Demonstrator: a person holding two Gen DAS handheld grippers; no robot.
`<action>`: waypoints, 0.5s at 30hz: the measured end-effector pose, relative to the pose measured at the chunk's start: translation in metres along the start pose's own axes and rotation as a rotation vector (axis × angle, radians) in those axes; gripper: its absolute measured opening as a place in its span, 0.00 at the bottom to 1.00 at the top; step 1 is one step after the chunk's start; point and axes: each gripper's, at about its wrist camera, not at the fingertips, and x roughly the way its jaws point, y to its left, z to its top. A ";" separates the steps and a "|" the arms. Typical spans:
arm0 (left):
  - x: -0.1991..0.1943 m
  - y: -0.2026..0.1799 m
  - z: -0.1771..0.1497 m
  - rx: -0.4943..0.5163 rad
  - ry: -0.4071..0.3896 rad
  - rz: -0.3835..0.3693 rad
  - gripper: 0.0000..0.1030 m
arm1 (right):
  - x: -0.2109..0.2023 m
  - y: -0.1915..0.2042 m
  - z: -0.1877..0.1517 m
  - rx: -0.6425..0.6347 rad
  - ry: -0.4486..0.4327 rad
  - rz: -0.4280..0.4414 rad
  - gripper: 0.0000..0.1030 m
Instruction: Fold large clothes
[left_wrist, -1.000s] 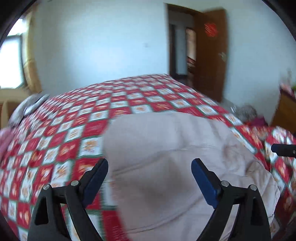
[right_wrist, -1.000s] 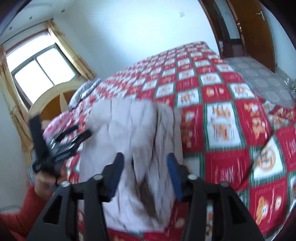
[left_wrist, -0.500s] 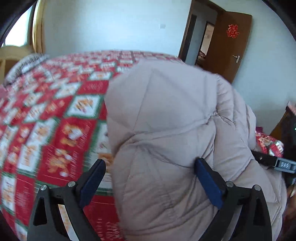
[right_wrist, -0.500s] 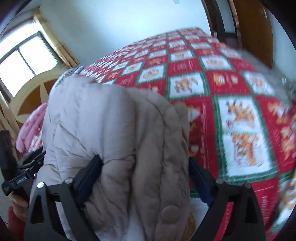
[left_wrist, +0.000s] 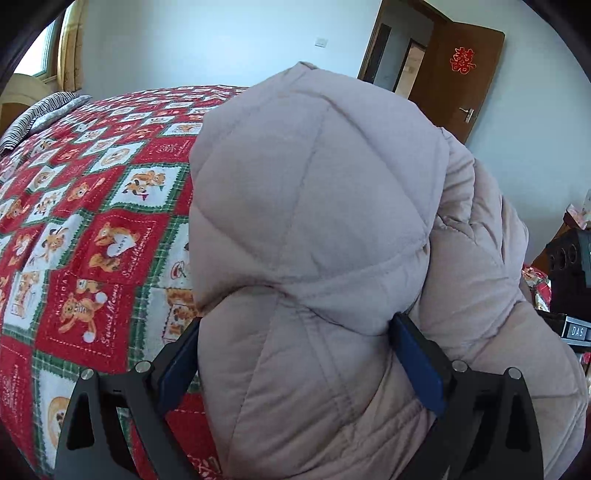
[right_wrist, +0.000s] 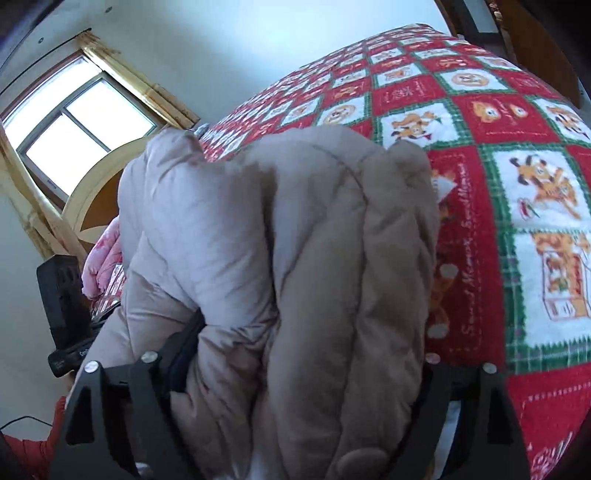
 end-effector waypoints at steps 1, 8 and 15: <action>0.002 0.001 0.001 -0.003 0.000 -0.004 0.95 | 0.002 0.002 0.002 -0.006 0.003 -0.002 0.91; 0.006 0.004 0.000 -0.021 0.016 -0.028 0.95 | 0.004 0.008 0.001 -0.009 0.006 -0.017 0.90; 0.005 0.008 -0.002 -0.027 0.014 -0.047 0.95 | -0.003 0.007 -0.008 0.011 -0.034 -0.019 0.83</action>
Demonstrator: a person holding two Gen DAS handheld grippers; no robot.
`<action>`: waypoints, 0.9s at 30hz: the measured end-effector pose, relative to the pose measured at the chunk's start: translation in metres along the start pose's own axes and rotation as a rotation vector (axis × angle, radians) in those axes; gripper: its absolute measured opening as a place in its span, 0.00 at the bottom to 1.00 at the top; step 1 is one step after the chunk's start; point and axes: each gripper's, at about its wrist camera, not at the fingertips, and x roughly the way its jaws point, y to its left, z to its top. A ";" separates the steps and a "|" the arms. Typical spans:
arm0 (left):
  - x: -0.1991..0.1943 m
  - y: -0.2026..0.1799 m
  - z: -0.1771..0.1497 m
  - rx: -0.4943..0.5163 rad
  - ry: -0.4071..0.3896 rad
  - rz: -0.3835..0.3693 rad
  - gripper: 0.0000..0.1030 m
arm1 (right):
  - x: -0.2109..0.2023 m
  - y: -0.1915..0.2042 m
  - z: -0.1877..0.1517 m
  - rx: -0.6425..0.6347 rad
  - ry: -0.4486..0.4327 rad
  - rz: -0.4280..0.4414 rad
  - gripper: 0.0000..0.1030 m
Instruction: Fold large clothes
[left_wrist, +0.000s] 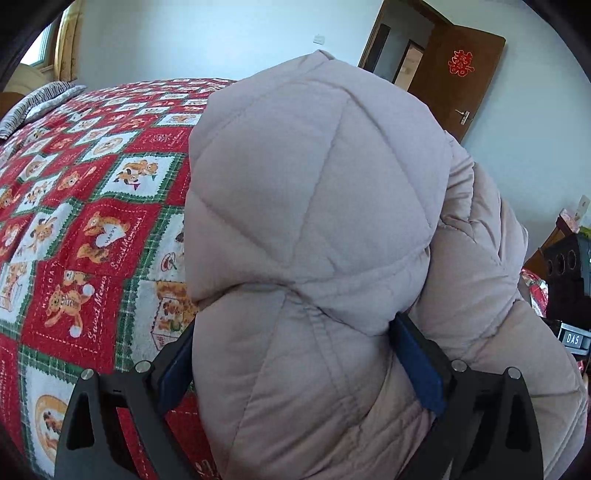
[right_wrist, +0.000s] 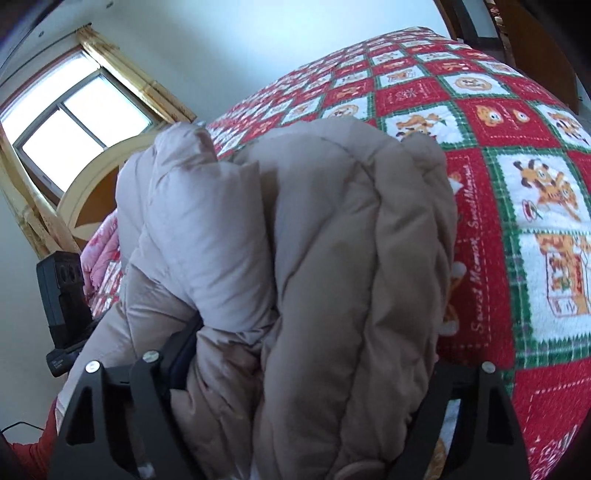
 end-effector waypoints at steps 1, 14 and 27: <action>0.000 0.001 0.000 -0.003 -0.001 -0.005 0.95 | 0.000 -0.002 -0.001 0.004 -0.010 0.006 0.83; -0.047 0.050 0.011 -0.145 -0.099 -0.122 0.95 | -0.001 -0.004 0.000 -0.017 -0.008 0.029 0.83; 0.031 0.011 0.081 -0.036 -0.067 0.115 0.70 | -0.004 -0.010 -0.004 -0.001 -0.028 0.046 0.83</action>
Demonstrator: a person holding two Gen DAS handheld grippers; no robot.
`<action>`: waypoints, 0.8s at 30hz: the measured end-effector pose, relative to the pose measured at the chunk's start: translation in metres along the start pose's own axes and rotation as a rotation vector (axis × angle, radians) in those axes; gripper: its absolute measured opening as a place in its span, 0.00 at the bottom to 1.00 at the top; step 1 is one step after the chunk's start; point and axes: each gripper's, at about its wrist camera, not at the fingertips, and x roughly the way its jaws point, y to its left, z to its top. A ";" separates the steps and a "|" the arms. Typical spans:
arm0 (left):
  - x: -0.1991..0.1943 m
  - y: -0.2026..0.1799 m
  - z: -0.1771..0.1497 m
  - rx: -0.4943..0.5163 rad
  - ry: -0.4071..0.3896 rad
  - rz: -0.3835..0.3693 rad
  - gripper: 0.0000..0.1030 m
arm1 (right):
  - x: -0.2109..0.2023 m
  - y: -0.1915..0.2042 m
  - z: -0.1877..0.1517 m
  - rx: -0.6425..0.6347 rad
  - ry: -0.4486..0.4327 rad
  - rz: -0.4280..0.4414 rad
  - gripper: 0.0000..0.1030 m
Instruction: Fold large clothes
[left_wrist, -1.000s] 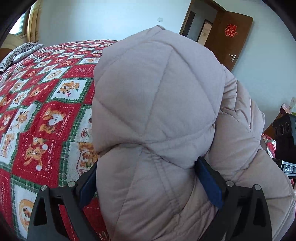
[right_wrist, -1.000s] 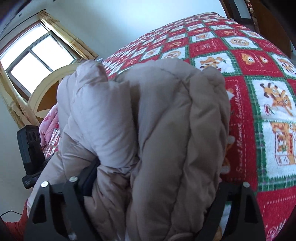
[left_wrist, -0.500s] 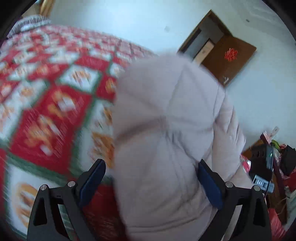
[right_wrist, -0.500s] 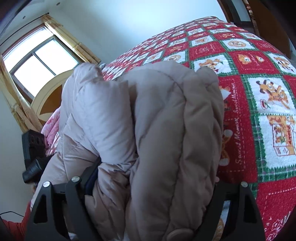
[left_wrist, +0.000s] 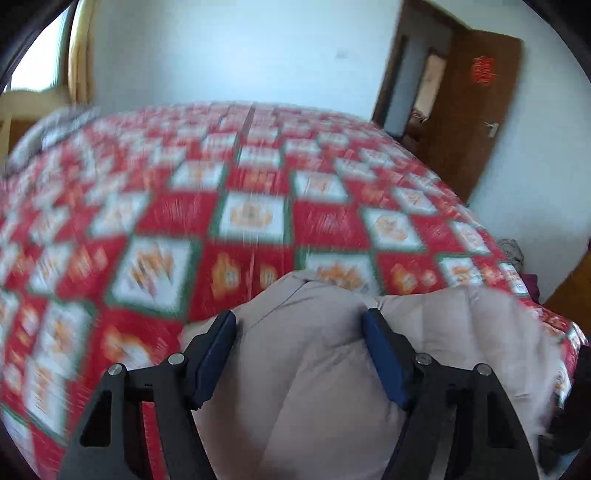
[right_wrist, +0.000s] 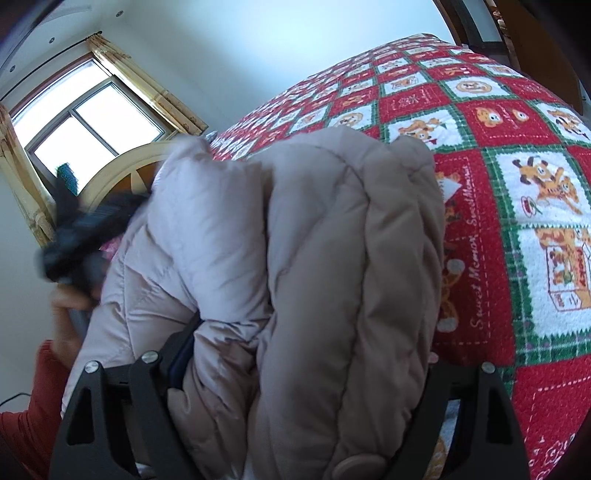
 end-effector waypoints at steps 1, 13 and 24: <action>0.001 0.005 -0.001 -0.030 0.003 -0.015 0.70 | 0.000 -0.001 0.000 0.005 0.000 0.001 0.83; 0.035 -0.021 -0.004 0.110 0.053 0.177 0.71 | 0.007 0.004 0.008 0.002 0.008 -0.051 0.84; -0.061 -0.033 -0.007 0.104 -0.025 -0.091 0.71 | 0.003 0.005 0.004 0.000 -0.004 -0.036 0.85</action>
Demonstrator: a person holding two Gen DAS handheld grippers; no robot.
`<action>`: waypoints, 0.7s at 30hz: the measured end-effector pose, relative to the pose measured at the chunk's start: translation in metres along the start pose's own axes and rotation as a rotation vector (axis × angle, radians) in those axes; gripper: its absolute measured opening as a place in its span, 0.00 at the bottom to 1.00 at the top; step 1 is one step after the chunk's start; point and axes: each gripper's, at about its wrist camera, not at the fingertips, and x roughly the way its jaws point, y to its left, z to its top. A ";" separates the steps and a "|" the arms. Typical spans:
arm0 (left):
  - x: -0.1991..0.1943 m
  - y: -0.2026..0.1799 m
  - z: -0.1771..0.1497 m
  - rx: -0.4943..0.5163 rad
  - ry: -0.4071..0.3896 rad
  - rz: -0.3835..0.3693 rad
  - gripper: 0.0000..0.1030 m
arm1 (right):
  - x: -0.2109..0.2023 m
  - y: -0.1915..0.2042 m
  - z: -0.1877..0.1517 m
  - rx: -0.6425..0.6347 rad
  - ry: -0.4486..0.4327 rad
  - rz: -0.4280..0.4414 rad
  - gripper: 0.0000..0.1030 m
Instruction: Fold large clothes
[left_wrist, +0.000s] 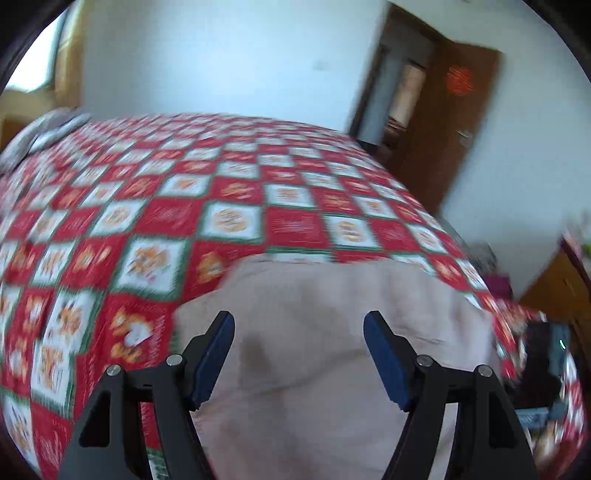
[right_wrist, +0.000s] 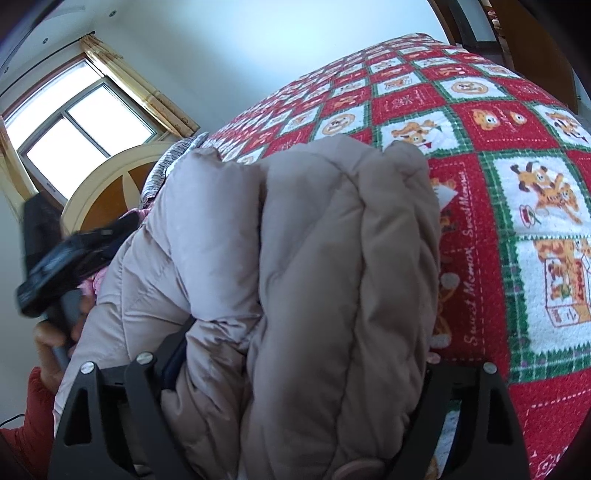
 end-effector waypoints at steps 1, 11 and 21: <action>0.006 -0.012 0.000 0.046 0.015 -0.001 0.71 | -0.001 0.000 -0.001 0.001 -0.001 0.000 0.85; 0.079 -0.044 -0.013 0.145 0.111 0.127 0.77 | -0.002 -0.009 -0.002 0.045 -0.016 0.017 0.81; -0.029 0.036 -0.039 -0.066 -0.027 0.028 0.79 | -0.002 -0.005 -0.002 0.007 0.005 0.024 0.82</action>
